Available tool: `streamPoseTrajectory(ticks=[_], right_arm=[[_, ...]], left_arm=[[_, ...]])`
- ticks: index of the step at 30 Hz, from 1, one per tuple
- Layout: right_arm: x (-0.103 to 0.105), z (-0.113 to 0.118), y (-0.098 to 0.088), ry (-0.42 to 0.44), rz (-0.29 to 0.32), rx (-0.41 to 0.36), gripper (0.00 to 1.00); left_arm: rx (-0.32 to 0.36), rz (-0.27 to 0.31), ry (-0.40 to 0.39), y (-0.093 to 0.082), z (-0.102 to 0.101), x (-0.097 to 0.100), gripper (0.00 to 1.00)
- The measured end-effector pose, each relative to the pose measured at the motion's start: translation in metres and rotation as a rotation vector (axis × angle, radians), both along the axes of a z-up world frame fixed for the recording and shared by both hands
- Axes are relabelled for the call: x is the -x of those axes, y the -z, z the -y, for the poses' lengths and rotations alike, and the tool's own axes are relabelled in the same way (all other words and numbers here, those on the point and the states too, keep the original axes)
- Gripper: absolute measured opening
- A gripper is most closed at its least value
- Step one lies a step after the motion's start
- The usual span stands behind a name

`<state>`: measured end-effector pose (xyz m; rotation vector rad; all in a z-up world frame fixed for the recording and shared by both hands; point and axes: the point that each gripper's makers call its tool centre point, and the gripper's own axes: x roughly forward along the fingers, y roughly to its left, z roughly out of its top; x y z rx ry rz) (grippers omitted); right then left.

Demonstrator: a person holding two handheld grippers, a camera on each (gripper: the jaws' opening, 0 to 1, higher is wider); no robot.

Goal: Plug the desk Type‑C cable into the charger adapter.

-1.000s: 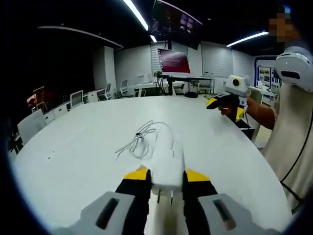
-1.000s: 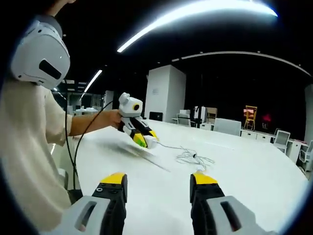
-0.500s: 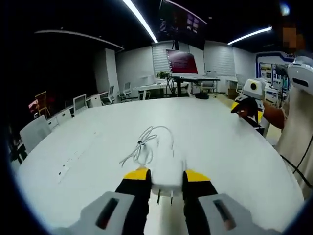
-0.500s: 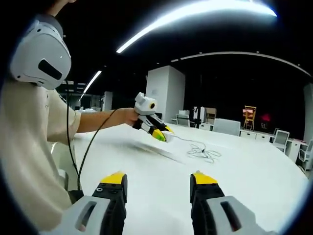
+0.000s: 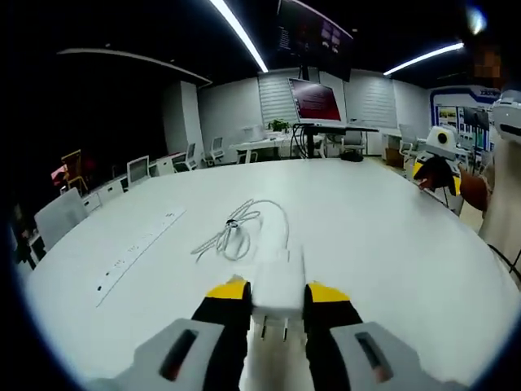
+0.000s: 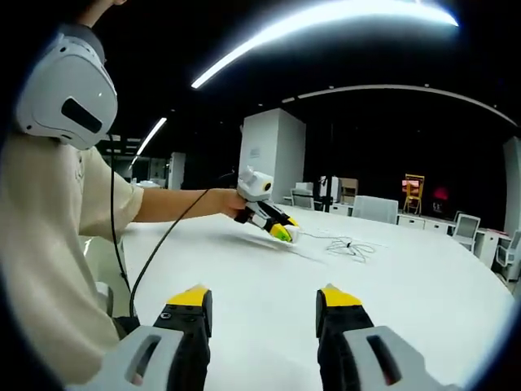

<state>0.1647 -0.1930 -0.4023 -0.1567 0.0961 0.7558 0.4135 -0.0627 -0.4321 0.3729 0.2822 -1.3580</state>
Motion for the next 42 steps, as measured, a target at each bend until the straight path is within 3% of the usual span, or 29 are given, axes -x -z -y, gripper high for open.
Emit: streamPoseTrajectory(ticks=[7,15,21,24,28,37,42], right_arm=[[0.001,0.003,0.0,0.01,0.0,-0.001,0.52],[0.001,0.006,0.0,0.023,-0.004,-0.002,0.52],[0.0,0.004,0.0,0.017,-0.003,-0.003,0.52],[0.0,0.004,-0.001,0.015,0.001,-0.007,0.52],[-0.001,0.003,-0.003,0.015,0.005,-0.013,0.51],[0.0,0.006,-0.002,0.031,0.003,-0.024,0.5],[0.0,0.005,-0.005,0.03,0.011,-0.037,0.5]], left_arm=[[-0.008,-0.043,-0.006,0.012,0.0,0.002,0.26],[0.022,-0.056,-0.017,0.009,0.001,0.005,0.27],[0.048,-0.071,-0.021,0.005,0.0,0.01,0.4],[0.069,-0.071,-0.034,0.0,-0.003,0.012,0.41],[0.082,-0.065,-0.051,-0.008,-0.008,0.015,0.43],[0.123,-0.019,-0.106,-0.031,-0.009,0.052,0.45],[0.109,0.022,-0.139,-0.036,-0.035,0.04,0.48]])
